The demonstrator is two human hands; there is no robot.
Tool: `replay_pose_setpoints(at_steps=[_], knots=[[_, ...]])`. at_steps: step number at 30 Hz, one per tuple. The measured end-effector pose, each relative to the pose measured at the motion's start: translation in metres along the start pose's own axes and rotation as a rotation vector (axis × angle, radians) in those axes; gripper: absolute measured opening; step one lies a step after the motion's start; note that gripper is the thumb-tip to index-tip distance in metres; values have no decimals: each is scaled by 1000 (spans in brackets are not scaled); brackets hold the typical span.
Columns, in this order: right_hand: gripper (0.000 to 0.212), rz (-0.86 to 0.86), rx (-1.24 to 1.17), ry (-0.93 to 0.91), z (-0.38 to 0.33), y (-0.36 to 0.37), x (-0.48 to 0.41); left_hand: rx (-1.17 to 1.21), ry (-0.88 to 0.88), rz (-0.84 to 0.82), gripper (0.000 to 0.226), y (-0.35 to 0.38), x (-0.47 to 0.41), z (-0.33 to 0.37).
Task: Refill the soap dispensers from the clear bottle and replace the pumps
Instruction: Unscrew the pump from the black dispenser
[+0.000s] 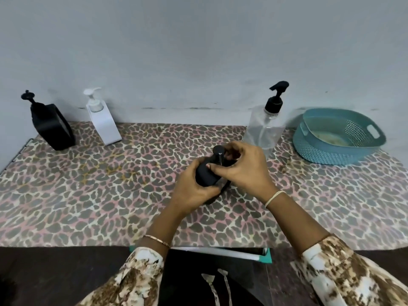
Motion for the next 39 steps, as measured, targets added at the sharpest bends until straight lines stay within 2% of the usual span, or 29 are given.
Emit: replay_pose_setpoints(at_steps=[6,9,12,14,16,19,21,24,28,32,35,39], knots=[[35,-52,-136,-43,3,4,-1,117,156,167,57,8,11,-19],[44,-177,-213,-41,2,9,-3,147,169,200,55,12,11,-27],[53,-325,-395,19,6,17,0,158,147,216,55,15,8,-33],[56,-348,-404,53,8,19,2,122,141,237,57,14,9,-34],[60,-261,-278,29,7,16,2,105,138,252,60,14,9,-36],[65,40,-34,11,9,4,7,79,135,266,61,14,10,-37],[65,174,73,53,10,2,17,67,144,278,61,13,13,-36],[49,283,122,50,5,2,28,46,154,290,60,13,15,-35],[33,280,54,45,5,5,32,7,160,298,58,12,15,-35],[45,220,36,61,10,10,31,-29,171,307,55,11,15,-35],[54,270,104,60,7,8,33,-54,179,311,55,10,17,-33],[35,324,107,81,4,6,36,-66,179,318,56,10,18,-32]])
Point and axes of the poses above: each hand's wrist, its own x-axis away from the middle knuckle, its own y-axis out of the palm, z = x × y, the point moved 9 cm from there along -x, towards the middle knuckle, and after that the axes turned 12 degrees about -x, right-handed, at the moved point
